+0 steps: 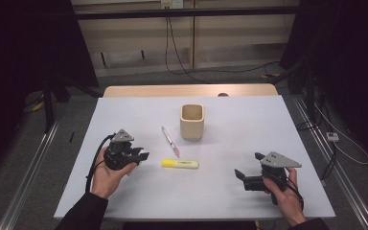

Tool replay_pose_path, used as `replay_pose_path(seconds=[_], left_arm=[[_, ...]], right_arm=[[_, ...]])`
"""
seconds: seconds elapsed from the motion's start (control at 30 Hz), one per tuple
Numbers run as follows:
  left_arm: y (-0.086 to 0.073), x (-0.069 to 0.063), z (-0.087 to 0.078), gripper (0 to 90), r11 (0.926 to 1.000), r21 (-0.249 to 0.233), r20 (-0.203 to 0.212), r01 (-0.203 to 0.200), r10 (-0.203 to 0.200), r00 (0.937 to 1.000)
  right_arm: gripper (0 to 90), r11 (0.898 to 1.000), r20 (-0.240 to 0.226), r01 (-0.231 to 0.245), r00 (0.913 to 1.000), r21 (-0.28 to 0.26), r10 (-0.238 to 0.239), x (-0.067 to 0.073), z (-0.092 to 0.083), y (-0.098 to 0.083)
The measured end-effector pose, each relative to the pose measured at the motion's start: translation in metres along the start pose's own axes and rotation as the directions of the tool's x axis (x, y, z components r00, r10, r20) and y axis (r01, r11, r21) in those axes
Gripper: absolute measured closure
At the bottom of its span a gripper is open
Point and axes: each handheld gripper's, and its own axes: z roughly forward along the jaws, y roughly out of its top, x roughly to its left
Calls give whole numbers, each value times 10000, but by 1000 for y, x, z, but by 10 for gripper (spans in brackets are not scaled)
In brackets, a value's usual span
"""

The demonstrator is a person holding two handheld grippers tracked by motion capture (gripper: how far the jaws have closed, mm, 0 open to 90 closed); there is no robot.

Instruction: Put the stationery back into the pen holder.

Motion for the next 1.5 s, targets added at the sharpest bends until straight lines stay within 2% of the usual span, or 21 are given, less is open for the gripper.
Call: replay_pose_path(seconds=[0.07, 0.13, 0.23, 0.27, 0.4, 0.53, 0.7, 0.73, 0.8, 0.87, 0.9, 1.0, 1.07, 1.2, 1.23, 1.37, 1.5], left_arm=[[1, -2, -2, 673, 9997, -221, -28, -121, 121, 9999], [3, -3, -3, 673, 9990, -438, 36, -68, 70, 10000], [8, -5, -7, 673, 9964, -784, -31, -313, 312, 9995], [10, -6, -7, 673, 9952, -949, 9, -255, 257, 9997], [18, -7, -9, 673, 9928, -1160, -71, -316, 309, 9995], [29, -10, -12, 673, 9862, -1581, -77, -499, 494, 9988], [47, -12, -20, 673, 9732, -2239, -61, -529, 529, 9986], [51, -12, -22, 673, 9683, -2415, -103, -631, 624, 9980], [56, -14, -24, 673, 9636, -2598, -118, -637, 627, 9980], [61, -16, -25, 673, 9567, -2789, -218, -826, 797, 9966], [63, -17, -24, 673, 9543, -2852, -243, -893, 859, 9960], [66, -19, -20, 673, 9572, -2788, -194, -772, 747, 9970], [67, -20, -17, 673, 9563, -2829, -104, -731, 732, 9973], [71, -20, -9, 673, 9501, -3049, 14, -657, 694, 9976], [72, -20, -7, 673, 9465, -3152, 62, -684, 741, 9972], [78, -20, 0, 672, 9457, -3172, 134, -703, 786, 9968], [85, -22, 2, 673, 9371, -3404, 141, -780, 881, 9960]], right_arm=[[39, 10000, 8, -2, 10000, -4, 2, 0, 0, 0], [39, 10000, 6, -15, 10000, -11, 15, 0, 0, 0], [39, 10000, 9, -12, 10000, 17, 12, 0, 0, 0], [39, 10000, 7, -17, 10000, 13, 17, 0, 0, 0], [39, 10000, 13, -55, 10000, 1, 55, -1, 0, 0], [39, 10000, 43, -70, 10000, -36, 70, -1, -1, 0], [39, 10000, 72, -98, 9999, -11, 98, -1, -1, 0], [39, 9999, 67, -102, 9999, -26, 103, -2, -1, 0], [38, 9999, 72, -129, 9999, -43, 130, -2, -2, -1], [38, 9999, 81, -136, 9999, -46, 136, -2, -2, -1], [38, 9999, 78, -141, 9999, -47, 142, -2, -2, -1], [39, 9999, 51, -131, 9999, -42, 131, -2, -2, -1], [38, 9999, 60, -135, 9999, -42, 136, -2, -2, -1], [39, 9999, 87, -162, 9998, -49, 163, -2, -2, -1], [39, 9998, 92, -173, 9998, -38, 173, -2, -2, -1], [38, 9998, 126, -183, 9998, -25, 183, -2, -2, -1], [38, 9998, 95, -180, 9998, -25, 180, -2, -2, -1]])
